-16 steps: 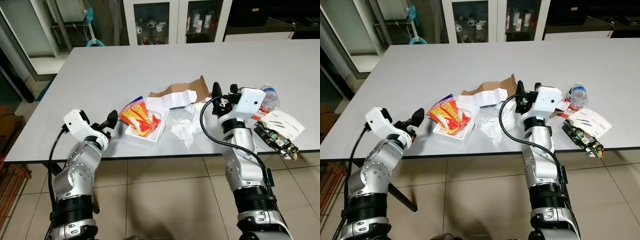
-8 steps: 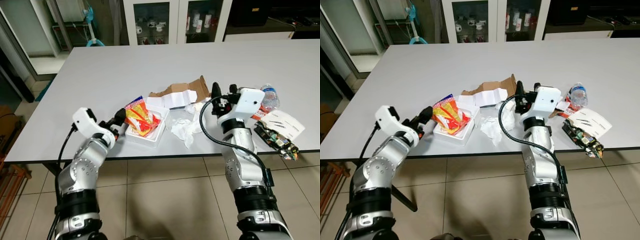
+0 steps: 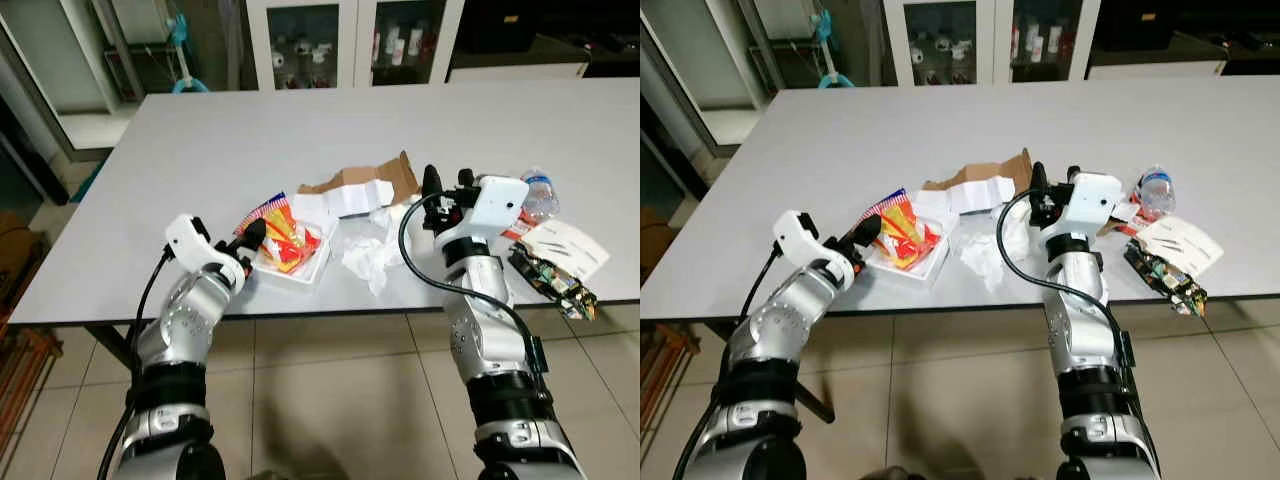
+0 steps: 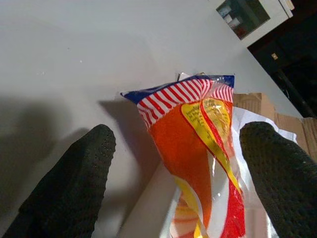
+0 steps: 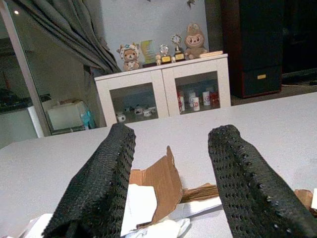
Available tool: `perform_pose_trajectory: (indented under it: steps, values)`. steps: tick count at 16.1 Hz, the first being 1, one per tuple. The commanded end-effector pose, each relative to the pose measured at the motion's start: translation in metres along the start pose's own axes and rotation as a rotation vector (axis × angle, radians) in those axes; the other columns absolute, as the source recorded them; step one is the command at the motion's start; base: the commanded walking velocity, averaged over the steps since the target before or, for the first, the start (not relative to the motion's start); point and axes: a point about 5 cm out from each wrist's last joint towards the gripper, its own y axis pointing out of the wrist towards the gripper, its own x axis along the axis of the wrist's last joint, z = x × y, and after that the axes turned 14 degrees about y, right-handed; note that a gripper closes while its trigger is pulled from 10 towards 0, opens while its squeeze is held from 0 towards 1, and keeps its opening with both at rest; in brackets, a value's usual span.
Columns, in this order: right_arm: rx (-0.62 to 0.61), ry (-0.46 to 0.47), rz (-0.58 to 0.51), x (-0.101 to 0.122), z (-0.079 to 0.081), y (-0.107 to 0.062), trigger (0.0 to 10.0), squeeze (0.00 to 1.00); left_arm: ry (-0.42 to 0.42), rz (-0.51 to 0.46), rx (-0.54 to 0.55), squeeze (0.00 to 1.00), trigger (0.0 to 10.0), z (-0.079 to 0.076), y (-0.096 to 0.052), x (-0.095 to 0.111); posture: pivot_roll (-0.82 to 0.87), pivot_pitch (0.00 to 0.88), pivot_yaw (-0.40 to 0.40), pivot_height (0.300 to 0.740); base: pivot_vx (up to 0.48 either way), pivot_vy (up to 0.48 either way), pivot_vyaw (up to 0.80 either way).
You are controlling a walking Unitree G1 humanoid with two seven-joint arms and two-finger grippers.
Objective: Picking trash to rubbish bin
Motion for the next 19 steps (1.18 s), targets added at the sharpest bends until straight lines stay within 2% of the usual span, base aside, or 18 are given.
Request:
perform_pose_trajectory:
  steps: [1, 6, 12, 14, 19]
  values:
    - [0.024, -0.004, 0.006, 0.001, 0.006, 0.004, 10.0, 0.0, 0.034, -0.001, -0.011, 0.0, 10.0, -0.002, 0.004, 0.002, 0.0, 0.01, 0.056, 0.74, 0.0, 0.0, 0.0]
    - [0.025, -0.003, 0.005, 0.001, 0.007, 0.004, 10.0, 0.0, 0.067, 0.013, -0.062, 0.0, 10.0, -0.016, 0.02, -0.003, -0.02, 0.001, 0.06, 0.74, 0.0, 0.0, 0.0]
    - [0.019, -0.005, -0.003, 0.002, 0.006, 0.005, 10.0, 0.0, 0.083, 0.023, -0.105, 0.0, 10.0, -0.033, 0.032, -0.006, -0.04, 0.0, 0.071, 0.74, 0.0, 0.0, 0.0]
    - [0.02, -0.004, -0.003, 0.002, 0.006, 0.005, 10.0, 0.0, 0.086, 0.022, -0.095, 0.0, 10.0, -0.033, 0.033, -0.005, -0.04, 0.0, 0.069, 0.74, 0.0, 0.0, 0.0]
    - [0.023, -0.004, 0.001, 0.002, 0.007, 0.004, 10.0, 0.0, 0.108, 0.021, 0.02, 0.0, 10.0, -0.02, 0.035, -0.006, -0.04, 0.0, 0.065, 0.74, 0.0, 0.0, 0.0]
